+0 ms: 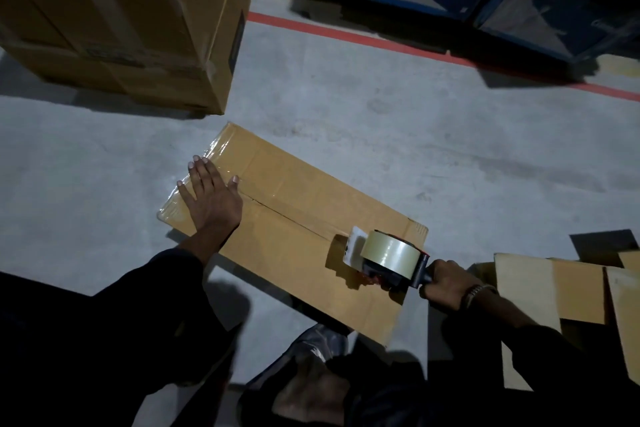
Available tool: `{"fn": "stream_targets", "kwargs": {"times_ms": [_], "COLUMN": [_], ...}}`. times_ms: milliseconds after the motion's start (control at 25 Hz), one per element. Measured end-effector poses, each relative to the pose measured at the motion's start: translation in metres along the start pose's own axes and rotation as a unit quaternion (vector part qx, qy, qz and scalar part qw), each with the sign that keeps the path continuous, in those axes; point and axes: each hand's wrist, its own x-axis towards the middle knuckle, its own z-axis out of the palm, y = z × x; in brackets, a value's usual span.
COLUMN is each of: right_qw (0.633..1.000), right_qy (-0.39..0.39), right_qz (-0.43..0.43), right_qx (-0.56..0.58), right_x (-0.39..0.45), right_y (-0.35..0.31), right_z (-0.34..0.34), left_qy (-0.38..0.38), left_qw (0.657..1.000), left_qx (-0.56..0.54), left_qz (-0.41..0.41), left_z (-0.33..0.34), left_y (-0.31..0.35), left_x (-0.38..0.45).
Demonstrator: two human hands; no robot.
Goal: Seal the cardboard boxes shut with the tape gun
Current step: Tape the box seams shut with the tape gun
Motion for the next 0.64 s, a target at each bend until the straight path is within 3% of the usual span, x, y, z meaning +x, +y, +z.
{"fn": "stream_targets", "kwargs": {"times_ms": [160, 520, 640], "right_qw": [0.999, 0.991, 0.991], "right_qy": [-0.017, -0.046, -0.04], "right_qz": [-0.005, 0.094, 0.101], "right_qx": [-0.031, -0.086, -0.082], "right_x": [-0.024, -0.054, -0.05], "right_y": [0.051, 0.13, 0.116], "right_z": [-0.005, 0.0, -0.002], "left_qy": [0.009, 0.01, -0.015], "left_qw": [1.0, 0.999, 0.998], "left_qx": [0.002, -0.032, -0.042], "left_qz": [0.0, 0.037, 0.037], "left_z": [0.0, 0.0, -0.003], "left_y": [-0.004, -0.012, -0.011], "left_x": [-0.001, -0.002, -0.001]}}
